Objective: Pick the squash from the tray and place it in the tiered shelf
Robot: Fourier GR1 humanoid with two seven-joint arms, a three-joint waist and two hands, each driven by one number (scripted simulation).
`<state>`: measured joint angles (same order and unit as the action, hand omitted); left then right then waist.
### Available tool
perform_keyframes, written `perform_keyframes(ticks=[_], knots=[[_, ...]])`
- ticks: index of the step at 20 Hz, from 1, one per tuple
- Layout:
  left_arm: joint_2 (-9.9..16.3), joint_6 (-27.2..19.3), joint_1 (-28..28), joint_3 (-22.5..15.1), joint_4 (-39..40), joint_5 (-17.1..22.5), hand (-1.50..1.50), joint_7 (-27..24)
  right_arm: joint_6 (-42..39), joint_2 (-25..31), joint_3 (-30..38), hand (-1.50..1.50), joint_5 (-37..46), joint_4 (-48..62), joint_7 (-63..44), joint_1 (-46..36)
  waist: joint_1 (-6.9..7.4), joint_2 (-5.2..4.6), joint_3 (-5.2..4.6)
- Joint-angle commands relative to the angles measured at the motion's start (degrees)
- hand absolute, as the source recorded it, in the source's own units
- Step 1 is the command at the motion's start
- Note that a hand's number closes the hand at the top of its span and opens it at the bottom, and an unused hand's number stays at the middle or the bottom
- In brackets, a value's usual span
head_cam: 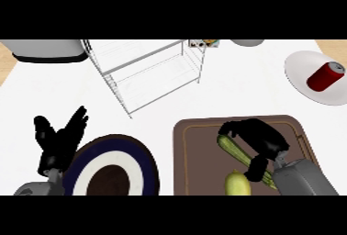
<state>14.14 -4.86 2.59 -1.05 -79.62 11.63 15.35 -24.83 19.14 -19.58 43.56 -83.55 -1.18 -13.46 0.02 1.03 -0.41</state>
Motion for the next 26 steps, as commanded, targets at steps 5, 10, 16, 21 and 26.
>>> perform_keyframes(ticks=[5, 10, 16, 21, 26], knots=[[0.6, 2.3, -3.9, 1.3, 0.0, 0.6, 0.0, -0.4, -1.0, -3.0, -3.5, 1.5, -1.7, -17.6, -0.4, 9.8, -0.48, -0.78, 0.37], [-1.2, 0.8, 1.0, -0.4, 2.3, -0.9, 0.0, 1.6, 2.2, -18.7, -19.3, 1.5, -1.6, -9.4, -16.9, -3.0, 1.36, -1.22, 0.34], [-1.0, 0.6, 1.5, 0.6, 2.2, -0.8, 0.0, 2.3, 9.7, -19.0, -23.8, 1.5, -7.8, -25.7, -31.8, -9.9, 0.14, -0.78, 0.35], [1.2, 3.6, -1.1, 2.4, 3.0, 0.1, 0.0, -0.7, 10.0, -19.1, -17.6, 1.5, -11.1, -34.2, -47.4, -22.6, 0.45, -0.67, 0.24], [-1.5, 1.4, 0.3, 0.4, 2.0, -1.2, 0.0, 2.1, 10.4, -19.1, -9.1, 1.5, -17.8, -29.5, -57.2, -39.1, 0.75, -0.88, 0.3]])
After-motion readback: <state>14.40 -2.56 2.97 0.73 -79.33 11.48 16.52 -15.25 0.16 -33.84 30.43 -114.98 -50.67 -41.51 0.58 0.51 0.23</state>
